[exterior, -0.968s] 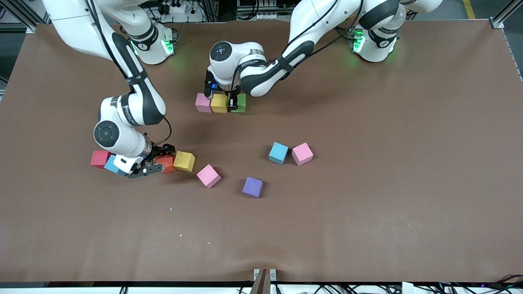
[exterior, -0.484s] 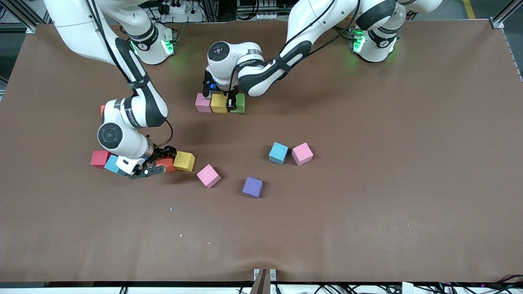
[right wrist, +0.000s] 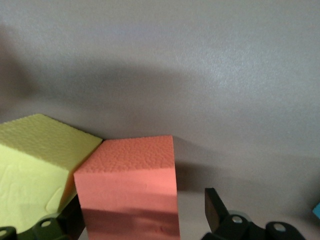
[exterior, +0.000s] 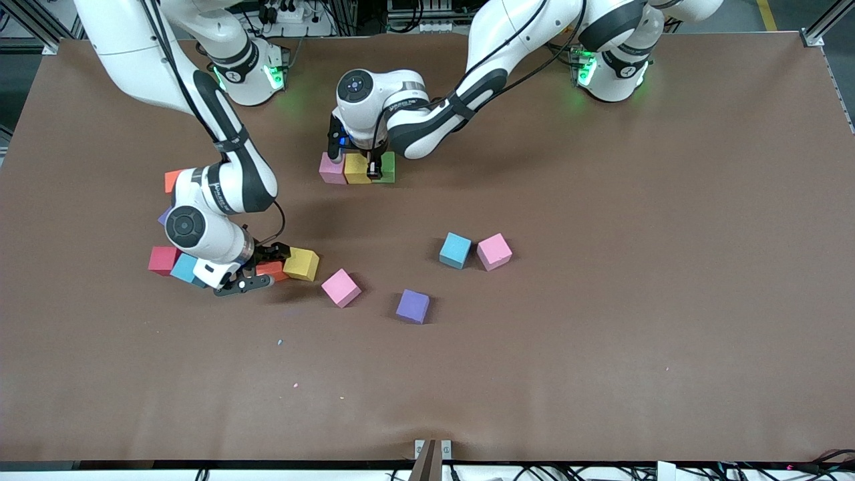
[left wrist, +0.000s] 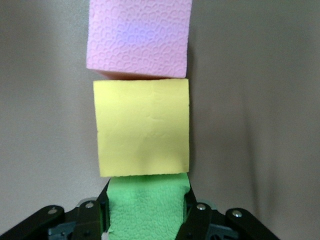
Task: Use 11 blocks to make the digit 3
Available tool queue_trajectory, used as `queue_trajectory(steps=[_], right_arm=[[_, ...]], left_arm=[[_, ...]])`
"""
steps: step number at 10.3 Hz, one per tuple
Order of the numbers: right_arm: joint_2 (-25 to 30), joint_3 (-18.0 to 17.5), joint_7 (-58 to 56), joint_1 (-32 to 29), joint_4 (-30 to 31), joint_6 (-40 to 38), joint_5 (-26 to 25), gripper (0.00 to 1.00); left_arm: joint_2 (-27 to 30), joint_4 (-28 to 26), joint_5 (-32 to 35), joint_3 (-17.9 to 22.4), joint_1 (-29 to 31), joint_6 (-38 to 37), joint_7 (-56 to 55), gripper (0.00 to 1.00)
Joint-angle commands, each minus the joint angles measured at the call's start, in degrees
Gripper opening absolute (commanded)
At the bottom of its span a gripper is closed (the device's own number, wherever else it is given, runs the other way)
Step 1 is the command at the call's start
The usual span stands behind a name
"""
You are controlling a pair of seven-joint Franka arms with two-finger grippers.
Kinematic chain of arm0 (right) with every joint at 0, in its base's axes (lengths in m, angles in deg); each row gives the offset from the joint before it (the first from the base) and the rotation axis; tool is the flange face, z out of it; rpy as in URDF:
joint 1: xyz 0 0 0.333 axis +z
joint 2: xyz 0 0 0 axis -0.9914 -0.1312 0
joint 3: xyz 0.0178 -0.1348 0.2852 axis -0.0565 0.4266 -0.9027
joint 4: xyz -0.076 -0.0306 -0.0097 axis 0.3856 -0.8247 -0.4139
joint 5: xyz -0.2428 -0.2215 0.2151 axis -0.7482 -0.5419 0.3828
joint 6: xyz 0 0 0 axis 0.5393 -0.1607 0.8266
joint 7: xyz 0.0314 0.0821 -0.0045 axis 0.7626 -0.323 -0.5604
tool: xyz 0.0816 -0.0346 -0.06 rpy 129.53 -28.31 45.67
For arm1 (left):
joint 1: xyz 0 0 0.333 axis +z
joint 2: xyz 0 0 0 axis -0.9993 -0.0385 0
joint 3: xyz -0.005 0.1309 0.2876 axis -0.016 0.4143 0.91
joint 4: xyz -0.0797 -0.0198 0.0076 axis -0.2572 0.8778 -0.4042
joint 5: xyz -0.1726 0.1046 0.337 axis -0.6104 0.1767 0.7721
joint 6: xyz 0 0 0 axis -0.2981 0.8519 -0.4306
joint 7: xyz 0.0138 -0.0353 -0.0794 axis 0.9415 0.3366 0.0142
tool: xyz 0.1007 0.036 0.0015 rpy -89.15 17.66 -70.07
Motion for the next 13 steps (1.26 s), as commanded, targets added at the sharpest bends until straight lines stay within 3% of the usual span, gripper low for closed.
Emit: queue_trajectory(steps=[1,3,4,5,6,7,8,9,13], right_arm=[[-2.2,-0.1,0.4,0.1,-2.9,-0.2,1.0,1.0],[-2.2,-0.1,0.4,0.1,-3.1,-0.3,1.0,0.95],[-2.1,-0.2,0.5,0.1,-3.2,-0.4,1.0,0.5],[-2.0,-0.2,0.5,0.1,-3.2,-0.6,1.0,0.15],[-1.5,-0.3,0.5,0.0,-3.2,-1.1,1.1,0.0],[-0.2,-0.3,0.5,0.0,-3.2,-2.0,1.0,0.0],[1.8,-0.2,0.4,0.0,-3.2,-4.0,1.0,0.0],[4.2,-0.2,0.4,0.0,-3.2,-6.7,1.0,0.0],[9.1,-0.3,3.4,0.1,-0.6,-9.3,1.0,0.0]], left_arm=[[-0.9,1.6,-2.2,1.7,-1.5,-0.5,0.9,0.0],[-0.9,1.6,-2.2,1.8,-1.8,-0.5,0.2,0.0],[-0.9,1.6,-1.9,1.9,-1.9,-0.5,0.2,0.0],[-0.9,1.6,-1.9,2.2,-2.0,-0.2,0.1,0.0],[-0.9,1.6,-1.9,2.6,-2.6,0.0,0.1,0.0],[-0.9,1.6,-2.0,2.9,-2.7,0.0,0.0,0.0],[-0.8,1.6,-2.0,2.9,-2.7,0.0,-0.3,0.36],[-0.7,1.7,-2.0,2.9,-2.6,0.1,-0.2,0.99],[1.7,1.6,-3.0,2.7,-2.3,-0.5,-0.5,1.0]])
